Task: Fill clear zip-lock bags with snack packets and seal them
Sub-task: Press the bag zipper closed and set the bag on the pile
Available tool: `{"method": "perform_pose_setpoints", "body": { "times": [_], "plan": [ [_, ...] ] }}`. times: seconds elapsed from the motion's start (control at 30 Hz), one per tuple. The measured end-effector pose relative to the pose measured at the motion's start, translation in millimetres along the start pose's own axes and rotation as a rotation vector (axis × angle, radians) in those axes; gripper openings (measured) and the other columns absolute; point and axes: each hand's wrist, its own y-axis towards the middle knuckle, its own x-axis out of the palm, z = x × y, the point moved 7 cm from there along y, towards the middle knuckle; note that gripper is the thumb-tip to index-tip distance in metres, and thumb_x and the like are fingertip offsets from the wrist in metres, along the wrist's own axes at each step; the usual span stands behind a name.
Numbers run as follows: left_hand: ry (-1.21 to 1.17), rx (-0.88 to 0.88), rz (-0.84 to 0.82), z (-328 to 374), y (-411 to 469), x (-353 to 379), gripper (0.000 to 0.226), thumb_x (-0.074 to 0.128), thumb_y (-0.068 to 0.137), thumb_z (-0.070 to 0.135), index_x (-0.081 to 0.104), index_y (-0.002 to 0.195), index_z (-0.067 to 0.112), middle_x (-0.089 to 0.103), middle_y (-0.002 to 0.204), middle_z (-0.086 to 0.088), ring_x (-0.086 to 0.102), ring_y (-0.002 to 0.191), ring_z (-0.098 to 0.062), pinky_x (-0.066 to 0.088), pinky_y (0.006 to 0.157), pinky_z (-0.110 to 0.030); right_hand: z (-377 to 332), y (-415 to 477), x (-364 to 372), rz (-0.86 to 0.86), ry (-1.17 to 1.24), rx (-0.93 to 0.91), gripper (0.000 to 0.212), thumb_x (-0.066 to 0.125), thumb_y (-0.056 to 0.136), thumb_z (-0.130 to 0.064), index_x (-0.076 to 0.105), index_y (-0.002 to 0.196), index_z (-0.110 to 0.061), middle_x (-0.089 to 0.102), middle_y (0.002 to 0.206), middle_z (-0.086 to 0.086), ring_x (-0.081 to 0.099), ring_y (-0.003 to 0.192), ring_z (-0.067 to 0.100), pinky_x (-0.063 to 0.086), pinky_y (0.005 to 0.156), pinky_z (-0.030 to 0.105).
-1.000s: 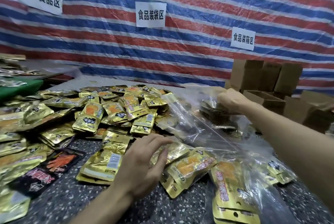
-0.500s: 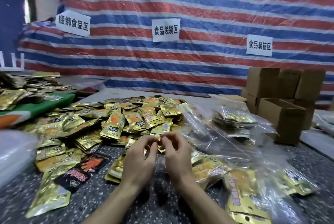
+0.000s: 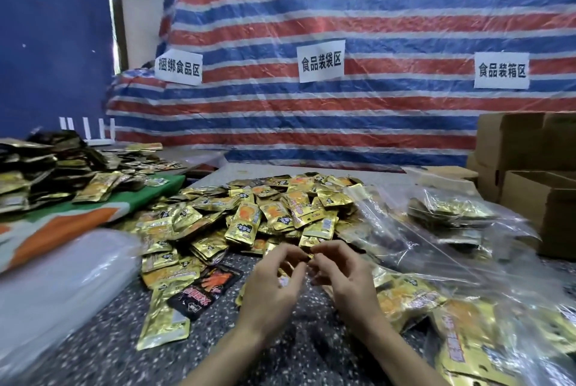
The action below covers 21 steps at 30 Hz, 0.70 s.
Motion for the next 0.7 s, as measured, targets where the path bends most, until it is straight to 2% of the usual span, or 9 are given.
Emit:
{"method": "perform_pose_setpoints", "body": {
  "times": [0.1,0.23,0.37,0.43,0.5,0.53,0.6,0.7],
  "plan": [
    [0.157,0.027,-0.004,-9.8,-6.9,-33.9,0.022,0.067,0.091,0.013,0.064,0.096,0.034,0.065,0.092,0.020,0.062,0.089,-0.001,0.049,0.072,-0.012,4.4,0.6,3.9,-0.067,0.130,0.094,0.014,0.058,0.097,-0.005,0.067,0.107,-0.008,0.073,0.098,0.008,0.070,0.098,0.030,0.059,0.076,0.037],
    [0.389,-0.081,0.016,-40.8,-5.5,-98.0,0.021,0.068,0.091,0.013,0.062,0.096,0.032,0.062,0.099,0.018,0.057,0.091,0.005,0.048,0.077,-0.018,11.7,2.0,6.7,-0.105,0.300,0.222,0.025,0.056,0.095,-0.009,0.061,0.119,-0.002,0.071,0.112,0.017,0.067,0.110,0.033,0.058,0.085,0.048],
    [0.682,-0.253,0.160,-73.4,-2.7,-176.9,0.016,0.065,0.091,0.020,0.068,0.107,0.025,0.066,0.118,0.001,0.056,0.109,-0.018,0.047,0.093,-0.042,21.9,2.5,12.3,-0.179,0.495,0.387,0.048,0.057,0.086,-0.027,0.057,0.129,-0.006,0.068,0.123,0.017,0.064,0.118,0.032,0.053,0.097,0.054],
    [0.920,-0.368,0.163,-91.1,-3.3,-211.2,0.028,0.060,0.093,0.028,0.065,0.120,0.021,0.062,0.130,-0.004,0.054,0.118,-0.026,0.043,0.095,-0.043,27.2,2.2,13.2,-0.191,0.531,0.435,0.051,0.057,0.085,-0.029,0.057,0.130,-0.008,0.069,0.124,0.016,0.064,0.118,0.032,0.051,0.100,0.054],
    [1.168,-0.568,0.034,-113.9,-9.4,-234.5,0.039,0.052,0.095,0.039,0.060,0.126,0.016,0.058,0.135,-0.006,0.053,0.119,-0.028,0.041,0.094,-0.040,30.9,2.3,12.8,-0.186,0.575,0.466,0.051,0.057,0.085,-0.030,0.056,0.131,-0.008,0.068,0.125,0.016,0.064,0.118,0.034,0.050,0.100,0.053],
    [1.236,-0.666,-0.035,-123.7,-15.0,-242.4,0.038,0.049,0.095,0.040,0.060,0.121,0.015,0.058,0.132,-0.007,0.054,0.117,-0.028,0.041,0.091,-0.038,31.8,2.4,12.5,-0.181,0.596,0.473,0.051,0.057,0.085,-0.030,0.056,0.131,-0.008,0.068,0.126,0.016,0.064,0.118,0.034,0.050,0.099,0.053],
    [1.280,-0.740,-0.079,-132.4,-24.4,-251.1,0.022,0.046,0.095,0.035,0.058,0.100,0.018,0.063,0.119,-0.006,0.057,0.107,-0.027,0.042,0.080,-0.034,32.4,3.0,11.1,-0.166,0.624,0.473,0.051,0.057,0.085,-0.029,0.056,0.131,-0.008,0.067,0.126,0.017,0.065,0.117,0.035,0.050,0.097,0.052],
    [1.284,-0.693,0.039,-126.8,-22.6,-259.7,0.015,0.050,0.094,0.028,0.057,0.083,0.019,0.066,0.094,-0.002,0.061,0.088,-0.026,0.036,0.063,-0.030,31.6,3.5,10.5,-0.165,0.615,0.457,0.051,0.058,0.084,-0.030,0.057,0.130,-0.008,0.068,0.126,0.017,0.065,0.117,0.035,0.051,0.095,0.050]
  ]
}}
